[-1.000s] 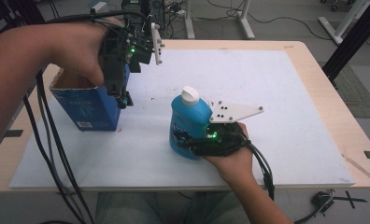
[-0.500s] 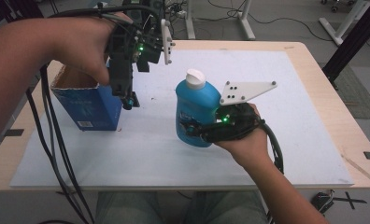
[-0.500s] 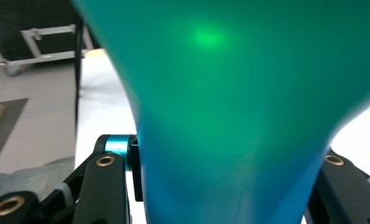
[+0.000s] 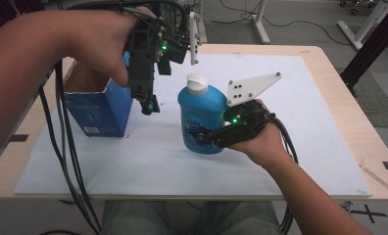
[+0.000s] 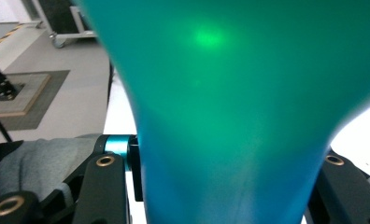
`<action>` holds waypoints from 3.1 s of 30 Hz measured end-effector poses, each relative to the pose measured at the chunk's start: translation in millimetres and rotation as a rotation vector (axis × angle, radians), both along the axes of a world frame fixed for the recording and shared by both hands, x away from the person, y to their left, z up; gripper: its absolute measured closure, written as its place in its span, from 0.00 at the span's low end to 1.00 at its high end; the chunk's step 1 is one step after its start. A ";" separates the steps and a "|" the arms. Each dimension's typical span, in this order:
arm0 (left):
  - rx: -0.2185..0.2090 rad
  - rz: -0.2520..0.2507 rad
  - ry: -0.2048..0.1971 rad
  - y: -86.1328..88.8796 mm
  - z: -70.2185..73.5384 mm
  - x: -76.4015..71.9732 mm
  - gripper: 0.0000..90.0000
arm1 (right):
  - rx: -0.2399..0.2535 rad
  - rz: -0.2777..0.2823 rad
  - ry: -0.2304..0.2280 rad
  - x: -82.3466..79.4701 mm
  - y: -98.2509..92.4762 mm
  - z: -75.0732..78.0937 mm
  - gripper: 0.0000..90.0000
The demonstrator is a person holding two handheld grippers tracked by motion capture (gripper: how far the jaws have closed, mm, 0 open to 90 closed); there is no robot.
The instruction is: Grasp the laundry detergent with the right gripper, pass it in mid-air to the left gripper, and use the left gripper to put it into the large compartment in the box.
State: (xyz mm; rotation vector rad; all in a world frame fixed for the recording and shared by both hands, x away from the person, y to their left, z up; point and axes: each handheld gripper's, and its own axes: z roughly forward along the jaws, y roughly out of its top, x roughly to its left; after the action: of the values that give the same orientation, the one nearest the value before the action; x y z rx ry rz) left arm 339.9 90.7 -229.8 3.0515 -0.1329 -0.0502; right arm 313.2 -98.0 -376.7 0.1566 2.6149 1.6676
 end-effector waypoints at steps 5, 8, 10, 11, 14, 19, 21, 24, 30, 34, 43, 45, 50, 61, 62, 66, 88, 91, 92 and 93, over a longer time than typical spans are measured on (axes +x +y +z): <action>0.003 -0.007 0.005 -6.4 2.9 -4.0 0.02 | 0.008 0.032 0.006 4.8 10.1 1.4 0.51; 0.005 -0.003 0.005 -9.1 4.6 -5.1 0.02 | 0.014 0.050 0.004 6.6 17.6 3.9 0.51; 0.006 0.003 0.005 -10.7 5.5 -5.6 0.02 | 0.017 0.060 0.007 7.4 21.1 5.1 0.51; 0.008 0.003 0.007 -11.6 6.0 -5.7 0.02 | 0.018 0.063 0.008 7.7 22.7 5.6 0.51; 0.012 0.006 0.007 -14.1 6.0 -6.4 0.02 | 0.019 0.073 0.007 9.6 29.1 6.7 0.51; 0.029 0.006 0.010 -18.3 3.9 -7.4 0.02 | 0.024 0.086 0.029 12.8 37.9 7.7 0.51; 0.032 0.003 0.009 -19.0 3.5 -7.3 0.02 | 0.022 0.092 0.032 13.6 40.3 7.7 0.51; 0.045 0.006 0.006 -21.3 1.4 -7.4 0.02 | 0.025 0.097 0.036 14.8 44.9 8.4 0.51; 0.054 0.007 0.000 -23.3 -0.3 -8.0 0.02 | 0.036 0.096 0.033 16.2 50.4 12.3 0.51; 0.061 0.019 -0.006 -23.3 -1.8 -8.6 0.02 | 0.037 0.097 0.034 16.9 53.0 12.7 0.51; 0.065 0.046 -0.007 -23.2 -5.5 -8.6 0.02 | 0.036 0.094 0.041 16.7 54.5 12.3 0.51; 0.068 0.052 -0.011 -23.1 -6.3 -8.3 0.05 | 0.032 0.093 0.042 16.4 55.0 12.0 0.51; 0.068 0.056 -0.024 -23.0 -6.8 -7.8 0.05 | 0.033 0.090 0.041 16.8 55.4 11.4 0.51; 0.069 0.051 -0.037 -23.2 -9.3 -7.7 0.14 | 0.031 0.094 0.042 17.3 56.6 10.4 0.51; 0.068 0.054 -0.038 -23.1 -9.2 -7.6 0.14 | 0.032 0.094 0.040 17.4 56.5 10.4 0.51; 0.071 0.055 -0.042 -23.0 -9.3 -7.5 0.18 | 0.035 0.096 0.036 17.3 56.8 10.1 0.51; 0.063 0.068 -0.042 -23.1 -8.9 -7.7 0.30 | 0.051 0.104 0.040 17.0 56.9 9.8 0.51; 0.065 0.066 -0.042 -23.3 -8.7 -7.4 0.30 | 0.051 0.104 0.040 17.2 56.9 9.8 0.51; 0.065 0.067 -0.041 -23.3 -8.6 -7.5 0.32 | 0.052 0.104 0.040 17.2 56.9 9.8 0.51; 0.065 0.067 -0.040 -23.3 -8.7 -7.4 0.32 | 0.053 0.106 0.039 17.2 56.9 9.8 0.51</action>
State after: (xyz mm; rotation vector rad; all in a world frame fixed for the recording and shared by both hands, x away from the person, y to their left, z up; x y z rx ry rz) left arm 332.5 67.4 -238.4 3.1207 -0.0317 0.0111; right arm 330.4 -41.0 -366.9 0.0541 2.6524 1.7854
